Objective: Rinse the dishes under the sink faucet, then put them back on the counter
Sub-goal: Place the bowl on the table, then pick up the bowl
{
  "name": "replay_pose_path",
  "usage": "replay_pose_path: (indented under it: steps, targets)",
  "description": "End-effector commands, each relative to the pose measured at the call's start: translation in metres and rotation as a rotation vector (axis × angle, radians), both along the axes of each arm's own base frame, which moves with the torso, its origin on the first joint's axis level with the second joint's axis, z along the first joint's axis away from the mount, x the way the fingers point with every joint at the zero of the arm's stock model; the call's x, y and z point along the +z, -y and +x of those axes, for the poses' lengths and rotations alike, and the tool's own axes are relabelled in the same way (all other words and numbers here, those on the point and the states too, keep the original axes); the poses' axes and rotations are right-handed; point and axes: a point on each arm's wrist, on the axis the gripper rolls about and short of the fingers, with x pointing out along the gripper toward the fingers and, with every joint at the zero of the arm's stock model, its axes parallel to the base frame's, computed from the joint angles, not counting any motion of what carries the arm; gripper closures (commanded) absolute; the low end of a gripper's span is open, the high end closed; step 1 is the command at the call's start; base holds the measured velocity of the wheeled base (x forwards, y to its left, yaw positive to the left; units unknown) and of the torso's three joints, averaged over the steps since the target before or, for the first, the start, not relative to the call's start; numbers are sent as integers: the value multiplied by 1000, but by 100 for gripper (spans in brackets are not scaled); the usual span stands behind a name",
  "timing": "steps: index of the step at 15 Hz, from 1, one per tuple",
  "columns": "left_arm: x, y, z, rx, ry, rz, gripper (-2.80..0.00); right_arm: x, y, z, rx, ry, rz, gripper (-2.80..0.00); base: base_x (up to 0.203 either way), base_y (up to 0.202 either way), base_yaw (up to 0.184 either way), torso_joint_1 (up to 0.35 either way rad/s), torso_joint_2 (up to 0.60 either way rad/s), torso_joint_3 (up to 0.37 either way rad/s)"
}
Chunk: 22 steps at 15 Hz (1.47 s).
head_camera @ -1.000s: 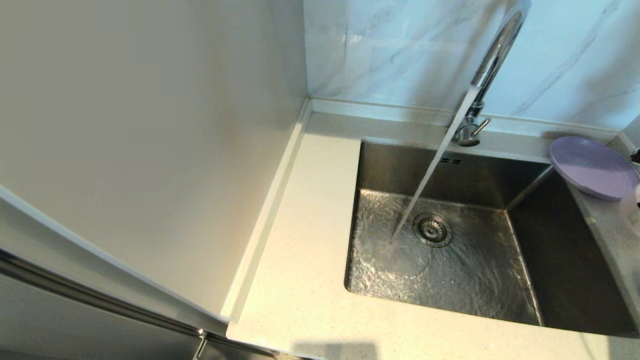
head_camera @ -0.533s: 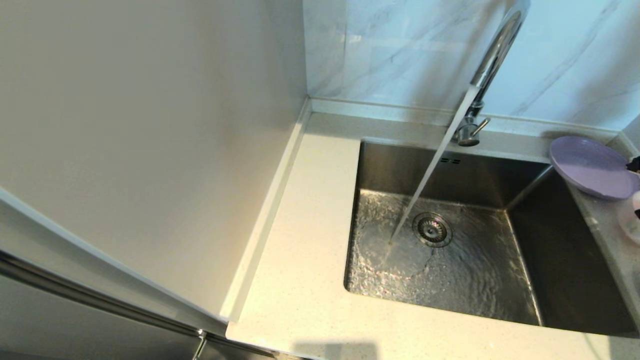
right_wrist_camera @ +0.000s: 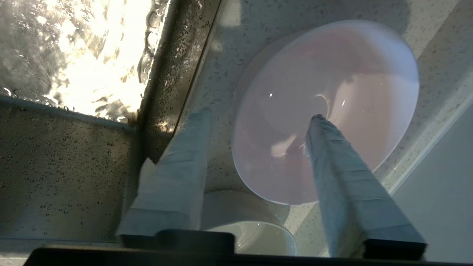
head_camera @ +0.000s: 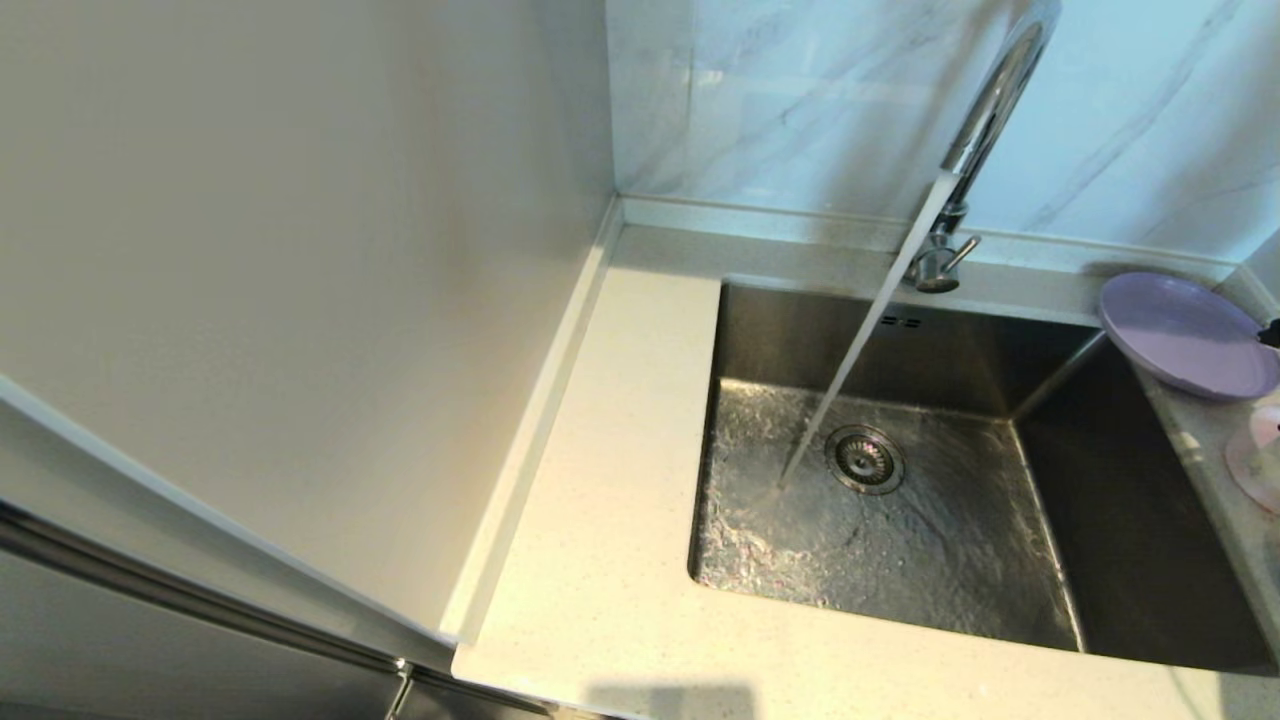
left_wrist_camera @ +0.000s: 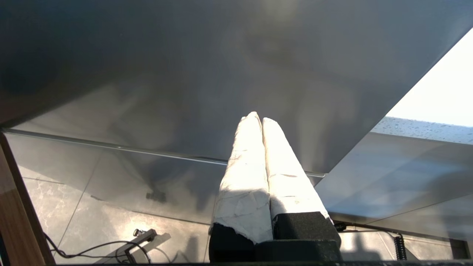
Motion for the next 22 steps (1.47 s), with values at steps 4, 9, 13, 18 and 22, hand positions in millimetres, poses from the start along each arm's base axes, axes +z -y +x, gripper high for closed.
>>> replay_pose_path:
  steps: [4, 9, 13, 18, 22]
  targets:
    - [0, 0, 0, 1, 0, 0, 0, 30, -12, -18, 4, 79, -37, -280, 0, 0, 0, 0, 0, 0]
    - [0, 0, 0, 1, 0, 0, 0, 66, -49, -64, -85, 149, 88, -280, 0, 0, 0, 0, 0, 0]
    - [0, 0, 0, -1, 0, 0, 0, 74, -95, -53, -356, 167, 245, -280, 0, 0, 0, 0, 0, 0]
    - [0, 0, 0, 1, 0, 0, 0, 66, -128, -63, -512, 31, 280, 0, 0, 0, 0, 0, 0, 0]
    - [0, 0, 0, 1, 0, 0, 0, 66, -133, -66, -496, 15, 273, 0, 0, 0, 0, 0, 0, 0]
